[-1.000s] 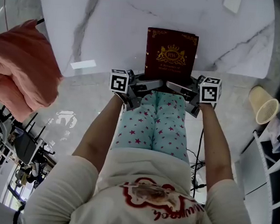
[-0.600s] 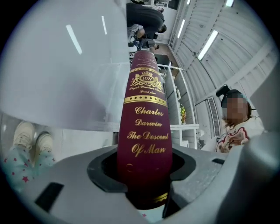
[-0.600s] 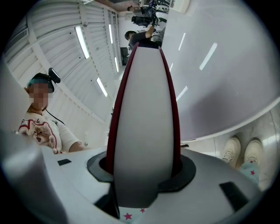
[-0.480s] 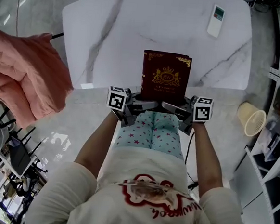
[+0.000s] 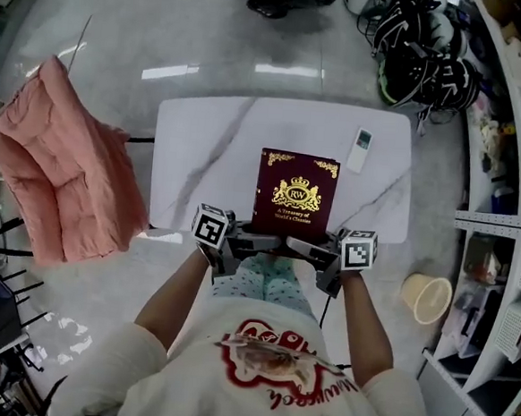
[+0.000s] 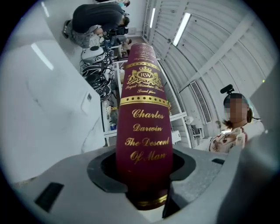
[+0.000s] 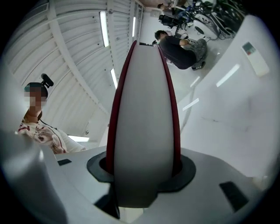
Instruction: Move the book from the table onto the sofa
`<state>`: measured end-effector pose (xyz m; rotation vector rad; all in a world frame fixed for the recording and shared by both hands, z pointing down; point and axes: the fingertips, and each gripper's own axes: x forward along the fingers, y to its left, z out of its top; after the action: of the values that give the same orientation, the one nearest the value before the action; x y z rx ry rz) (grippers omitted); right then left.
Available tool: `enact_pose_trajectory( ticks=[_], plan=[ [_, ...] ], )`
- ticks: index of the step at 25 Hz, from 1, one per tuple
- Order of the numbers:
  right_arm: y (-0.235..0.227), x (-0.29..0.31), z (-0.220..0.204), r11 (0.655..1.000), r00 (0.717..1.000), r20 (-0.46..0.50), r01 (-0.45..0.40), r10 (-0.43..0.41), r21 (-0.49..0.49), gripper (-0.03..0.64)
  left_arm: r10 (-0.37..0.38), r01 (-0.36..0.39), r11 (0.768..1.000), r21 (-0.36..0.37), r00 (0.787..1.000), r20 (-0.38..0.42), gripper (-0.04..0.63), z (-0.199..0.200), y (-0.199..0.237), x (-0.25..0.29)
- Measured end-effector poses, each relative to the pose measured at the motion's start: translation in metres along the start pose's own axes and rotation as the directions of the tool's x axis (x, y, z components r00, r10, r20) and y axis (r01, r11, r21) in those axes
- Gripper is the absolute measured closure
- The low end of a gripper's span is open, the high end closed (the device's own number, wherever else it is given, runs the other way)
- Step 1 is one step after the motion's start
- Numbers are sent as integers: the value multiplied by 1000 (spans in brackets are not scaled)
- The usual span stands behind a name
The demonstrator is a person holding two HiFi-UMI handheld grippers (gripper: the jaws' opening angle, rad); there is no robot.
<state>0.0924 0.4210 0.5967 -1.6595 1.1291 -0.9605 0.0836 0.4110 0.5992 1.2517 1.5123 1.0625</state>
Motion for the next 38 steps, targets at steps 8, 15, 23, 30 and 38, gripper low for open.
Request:
enact_pose_trajectory(
  ticks=[8, 15, 23, 30, 38],
  plan=[
    [85, 5, 33, 996, 999, 18, -50, 51, -76, 394, 16, -19, 995, 103, 1000, 26, 364, 32, -86, -6],
    [135, 4, 58, 987, 997, 36, -63, 69, -147, 396, -15, 1, 984, 179, 997, 79, 364, 56, -137, -6],
    [151, 22, 61, 978, 996, -16, -87, 86, -190, 396, -35, -4, 976, 218, 984, 175, 364, 62, -155, -26],
    [152, 49, 55, 971, 974, -178, -168, 137, -172, 396, 1, -80, 973, 216, 940, 342, 364, 59, -153, -52],
    [171, 138, 5, 931, 828, -493, -353, 267, -90, 396, 96, -268, 950, 158, 734, 672, 364, 19, -165, -145]
  ],
)
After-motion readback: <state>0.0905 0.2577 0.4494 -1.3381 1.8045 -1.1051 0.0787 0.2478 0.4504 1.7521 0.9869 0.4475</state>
